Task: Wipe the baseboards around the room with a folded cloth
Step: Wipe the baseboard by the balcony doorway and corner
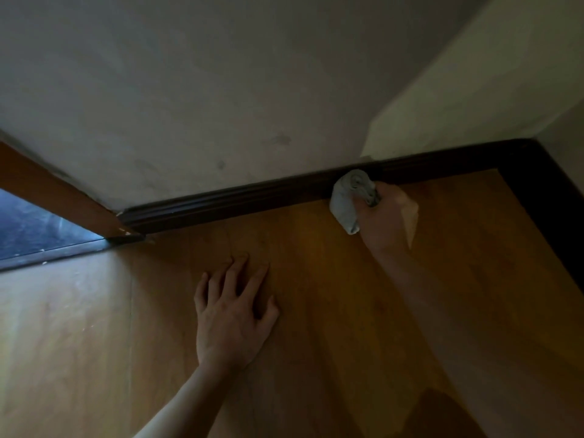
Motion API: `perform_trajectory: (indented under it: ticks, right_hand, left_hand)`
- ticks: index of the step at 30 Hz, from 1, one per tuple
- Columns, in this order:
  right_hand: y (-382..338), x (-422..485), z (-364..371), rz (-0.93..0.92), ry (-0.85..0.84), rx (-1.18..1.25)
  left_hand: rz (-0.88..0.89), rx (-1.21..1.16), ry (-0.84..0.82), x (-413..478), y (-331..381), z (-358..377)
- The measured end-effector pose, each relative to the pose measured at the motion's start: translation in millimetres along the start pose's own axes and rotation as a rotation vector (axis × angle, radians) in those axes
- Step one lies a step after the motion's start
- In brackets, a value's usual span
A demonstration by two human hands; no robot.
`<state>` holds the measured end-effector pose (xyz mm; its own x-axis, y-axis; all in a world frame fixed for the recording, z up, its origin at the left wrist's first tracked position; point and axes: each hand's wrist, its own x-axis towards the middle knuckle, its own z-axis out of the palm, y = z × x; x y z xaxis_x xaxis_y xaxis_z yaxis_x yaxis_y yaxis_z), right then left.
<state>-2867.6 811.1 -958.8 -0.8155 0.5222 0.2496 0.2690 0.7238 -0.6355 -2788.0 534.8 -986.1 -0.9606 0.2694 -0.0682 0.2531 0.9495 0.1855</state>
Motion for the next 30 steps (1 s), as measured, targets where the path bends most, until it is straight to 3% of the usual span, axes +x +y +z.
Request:
perform_trajectory:
  ticks: [6, 11, 15, 21, 30]
  right_hand:
    - [0.0, 1.9, -1.0, 0.102, 0.016, 0.001]
    - [-16.9, -7.4, 5.6, -0.011, -0.004, -0.026]
    - [-19.6, -11.3, 9.5, 0.102, 0.028, 0.019]
    - [-71.8, -43.4, 40.8, -0.090, -0.080, 0.017]
    - [-44.1, -24.5, 27.1, -0.067, -0.064, 0.045]
  left_hand:
    - [0.007, -0.018, 0.004, 0.5, -1.0, 0.5]
    - [0.015, -0.038, 0.011, -0.2, -2.0, 0.6]
    - [0.014, -0.054, 0.008, 0.0, -2.8, 0.6]
    - [0.019, -0.052, 0.025, -1.4, -3.9, 0.7]
    - [0.030, -0.077, 0.049, 2.3, -3.6, -0.1]
